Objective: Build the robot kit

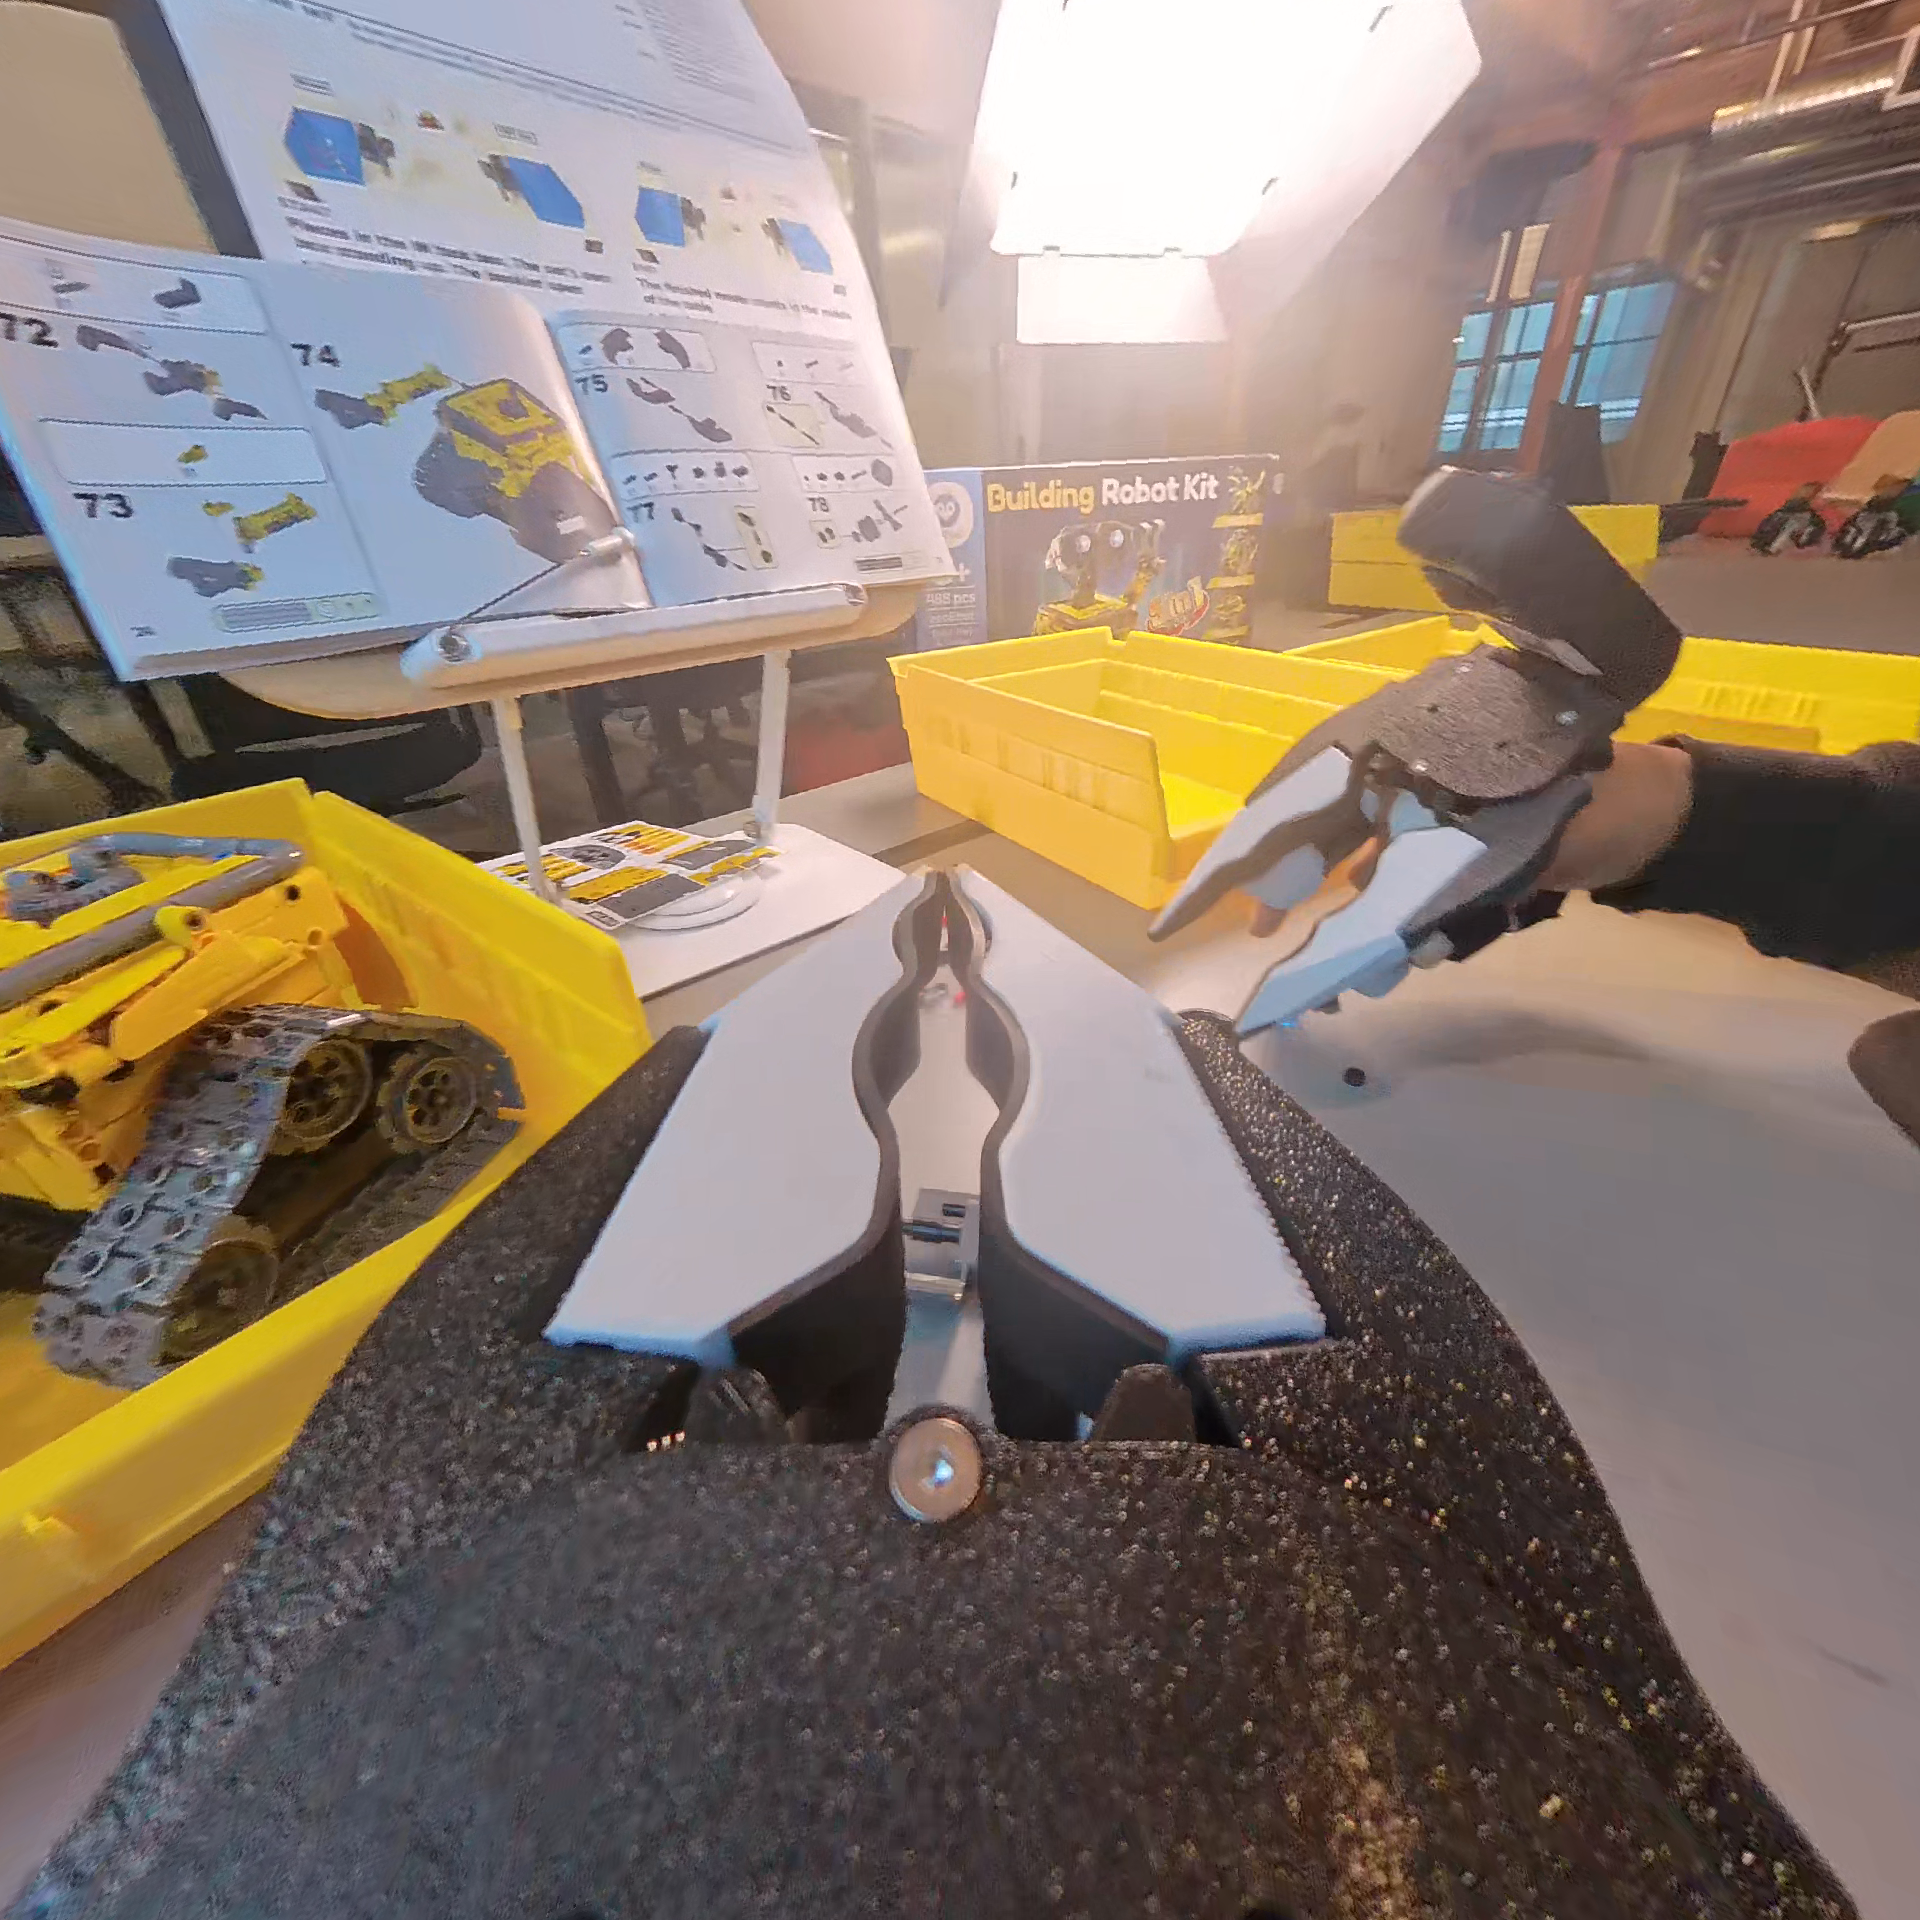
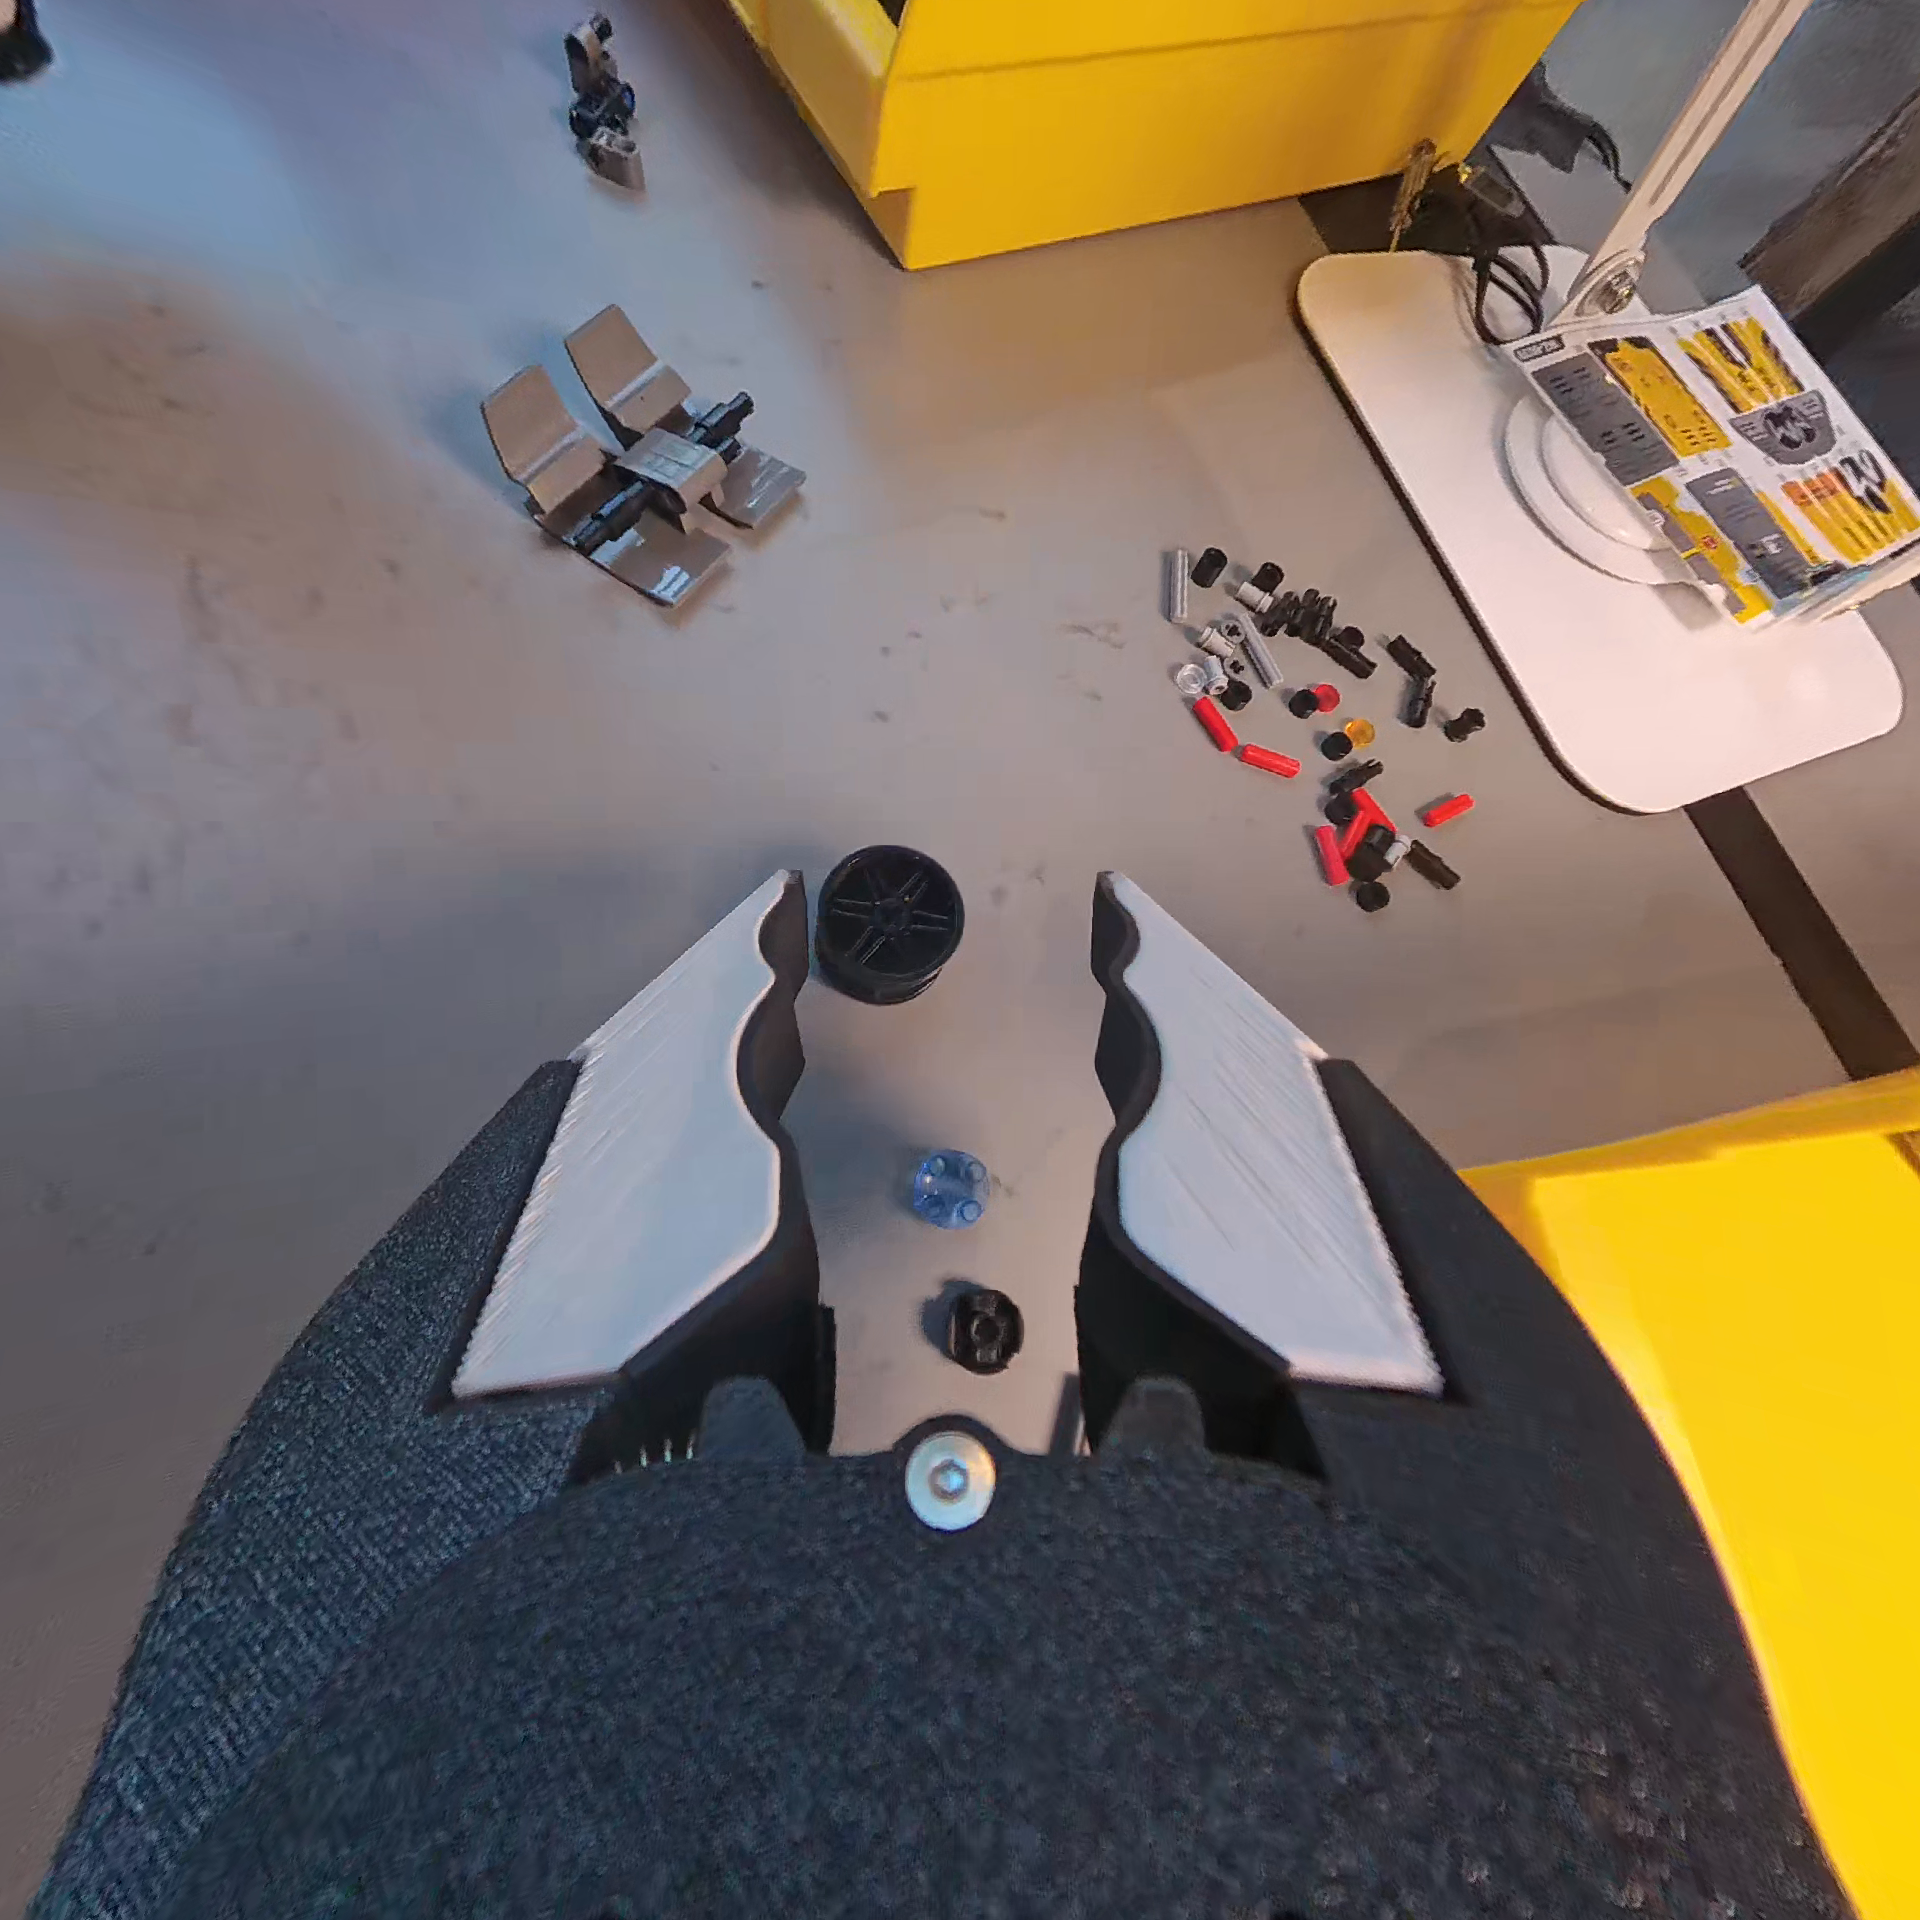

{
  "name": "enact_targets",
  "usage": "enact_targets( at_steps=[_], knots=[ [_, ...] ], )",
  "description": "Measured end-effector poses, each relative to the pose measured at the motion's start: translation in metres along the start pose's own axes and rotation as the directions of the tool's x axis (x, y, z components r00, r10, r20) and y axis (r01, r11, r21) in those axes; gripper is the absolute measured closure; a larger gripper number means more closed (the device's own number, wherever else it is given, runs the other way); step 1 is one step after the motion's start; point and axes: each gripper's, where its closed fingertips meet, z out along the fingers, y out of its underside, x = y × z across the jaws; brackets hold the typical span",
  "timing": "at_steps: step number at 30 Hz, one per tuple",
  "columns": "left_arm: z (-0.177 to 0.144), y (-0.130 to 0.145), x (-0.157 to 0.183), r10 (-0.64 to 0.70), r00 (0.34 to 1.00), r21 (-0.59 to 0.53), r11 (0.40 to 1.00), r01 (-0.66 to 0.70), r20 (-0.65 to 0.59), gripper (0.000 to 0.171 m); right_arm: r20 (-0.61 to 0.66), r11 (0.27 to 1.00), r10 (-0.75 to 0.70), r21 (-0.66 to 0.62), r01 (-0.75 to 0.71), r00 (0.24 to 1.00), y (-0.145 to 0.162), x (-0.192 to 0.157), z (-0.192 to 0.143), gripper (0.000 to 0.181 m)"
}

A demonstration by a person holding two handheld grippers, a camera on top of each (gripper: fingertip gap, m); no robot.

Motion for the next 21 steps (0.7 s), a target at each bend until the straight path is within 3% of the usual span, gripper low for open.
enact_targets(
  at_steps=[4,6,9,12,16,18,21],
  knots=[
    [-0.009,-0.003,-0.041,0.002,0.992,-0.022,1.0,0.001,0.126,0.171,-0.006,1.0,0.006,0.013,-0.006,1.0,0.003,-0.008,-0.001,0.127],
    [-0.014,0.004,-0.066,-0.006,0.982,-0.092,0.995,0.024,0.19,0.169,-0.017,1.0,-0.008,0.009,0.008,1.0,0.006,-0.007,-0.001,0.128],
    [-0.017,0.031,-0.082,-0.049,0.981,-0.257,0.962,0.097,0.188,0.155,-0.014,0.999,-0.018,0.03,0.018,1.0,0.003,-0.01,0.002,0.13],
    [-0.021,0.063,-0.087,-0.05,0.979,-0.429,0.893,0.133,0.199,0.144,-0.012,0.999,-0.032,0.04,0.032,0.999,0.001,-0.013,0.002,0.132],
    [-0.049,0.122,-0.105,0.125,0.95,-0.697,0.707,0.118,0.287,0.123,-0.042,0.997,-0.04,0.059,0.042,0.998,-0.002,-0.009,-0.005,0.134],
    [-0.059,0.134,-0.107,0.177,0.942,-0.739,0.666,0.099,0.285,0.115,-0.063,0.996,-0.042,0.071,0.046,0.997,-0.004,-0.004,-0.009,0.134],
    [-0.061,0.143,-0.105,0.105,0.95,-0.744,0.649,0.158,0.294,0.102,-0.071,0.994,-0.019,0.103,0.027,0.997,-0.008,0.001,-0.014,0.136]
  ],
)
